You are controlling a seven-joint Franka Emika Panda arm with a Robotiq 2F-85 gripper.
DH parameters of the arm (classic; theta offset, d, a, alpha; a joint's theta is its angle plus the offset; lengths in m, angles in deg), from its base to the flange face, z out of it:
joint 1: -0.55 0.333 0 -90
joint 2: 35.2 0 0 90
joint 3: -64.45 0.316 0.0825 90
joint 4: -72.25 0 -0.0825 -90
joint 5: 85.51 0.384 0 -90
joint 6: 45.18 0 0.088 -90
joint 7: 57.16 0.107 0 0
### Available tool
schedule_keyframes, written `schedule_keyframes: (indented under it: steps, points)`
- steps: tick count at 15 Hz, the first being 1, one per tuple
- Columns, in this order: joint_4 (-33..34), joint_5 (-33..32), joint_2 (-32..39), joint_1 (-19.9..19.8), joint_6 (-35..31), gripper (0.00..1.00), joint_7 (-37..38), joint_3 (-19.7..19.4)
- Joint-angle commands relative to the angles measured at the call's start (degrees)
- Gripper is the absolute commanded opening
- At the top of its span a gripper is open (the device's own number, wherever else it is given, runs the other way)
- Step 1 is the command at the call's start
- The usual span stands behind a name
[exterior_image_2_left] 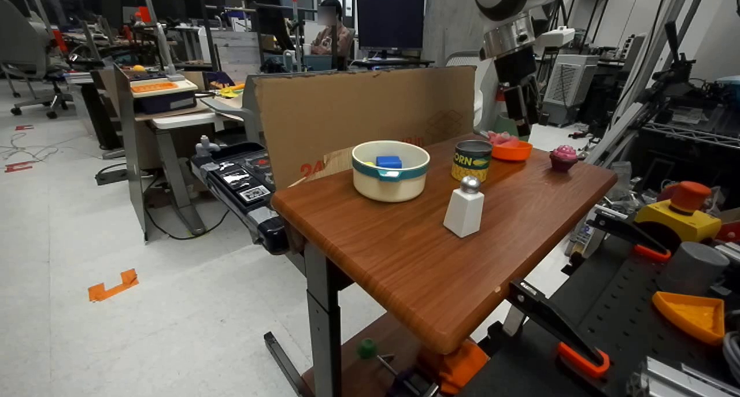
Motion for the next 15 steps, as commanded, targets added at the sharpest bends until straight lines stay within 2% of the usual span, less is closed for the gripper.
schedule_keyframes:
  steps: [1, 15]
  points:
    - [0.39, 0.13, -0.25, 0.23, 0.12, 1.0, -0.67, 0.16]
    - [0.36, -0.51, -0.66, 1.11, -0.37, 1.0, -2.8, 0.8]
